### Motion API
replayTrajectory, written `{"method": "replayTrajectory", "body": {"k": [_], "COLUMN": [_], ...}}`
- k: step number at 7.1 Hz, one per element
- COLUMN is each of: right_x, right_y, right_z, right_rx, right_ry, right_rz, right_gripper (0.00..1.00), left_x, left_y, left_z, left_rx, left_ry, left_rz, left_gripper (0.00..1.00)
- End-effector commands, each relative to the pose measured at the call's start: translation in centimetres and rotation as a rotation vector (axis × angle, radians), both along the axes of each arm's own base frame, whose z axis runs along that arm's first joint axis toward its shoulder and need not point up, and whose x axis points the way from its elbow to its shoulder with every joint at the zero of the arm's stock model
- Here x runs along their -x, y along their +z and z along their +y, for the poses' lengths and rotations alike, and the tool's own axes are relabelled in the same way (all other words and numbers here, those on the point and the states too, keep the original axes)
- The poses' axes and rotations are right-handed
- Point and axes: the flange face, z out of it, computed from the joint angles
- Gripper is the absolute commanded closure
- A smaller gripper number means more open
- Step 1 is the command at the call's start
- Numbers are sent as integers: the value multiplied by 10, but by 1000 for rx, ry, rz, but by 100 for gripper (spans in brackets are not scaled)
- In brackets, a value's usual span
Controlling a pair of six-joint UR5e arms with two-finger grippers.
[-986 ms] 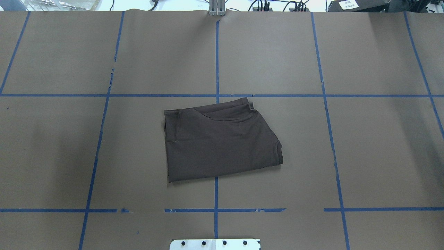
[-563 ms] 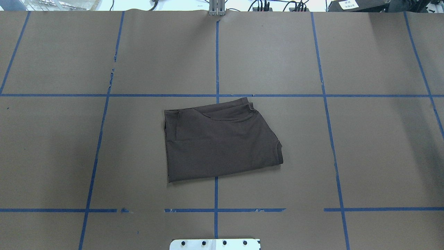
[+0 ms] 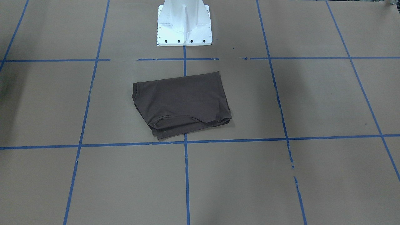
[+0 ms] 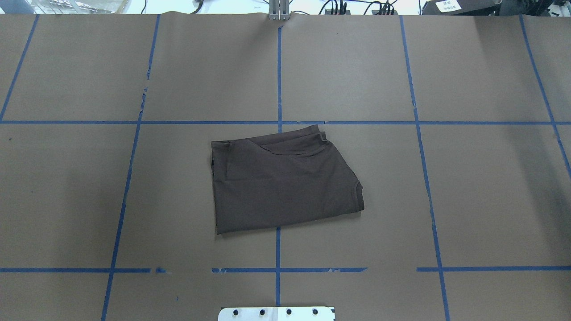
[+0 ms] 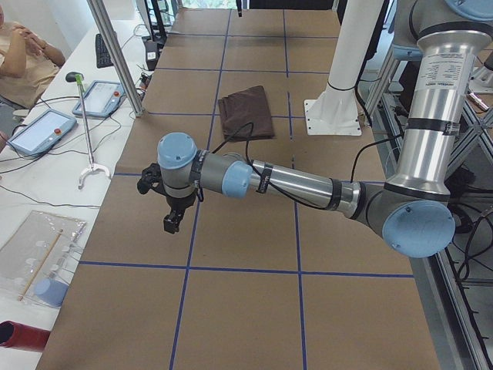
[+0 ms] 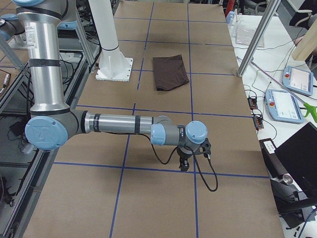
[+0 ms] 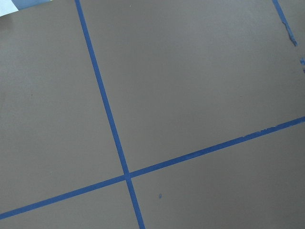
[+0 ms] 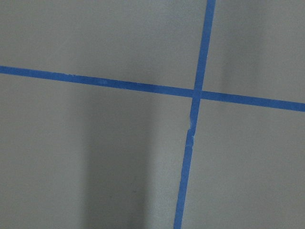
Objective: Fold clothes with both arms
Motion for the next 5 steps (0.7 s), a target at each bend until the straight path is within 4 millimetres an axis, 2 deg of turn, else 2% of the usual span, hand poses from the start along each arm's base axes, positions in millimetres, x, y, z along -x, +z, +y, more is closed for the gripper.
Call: {"method": "replayTrajectory", "body": {"k": [1, 5], "right_x": [1, 1], "right_y": [-4, -9], "right_z": [-2, -3], "right_rx": [-5, -19], "right_ry": [0, -1], "right_rz": [-5, -8], "right_gripper": [0, 0], "left_x": [-1, -2], "left_y": [4, 1], "left_z": [0, -1], "left_rx": [6, -1], "left_ry": [2, 5], "left_rz": [1, 1], "left_gripper": [0, 0]}}
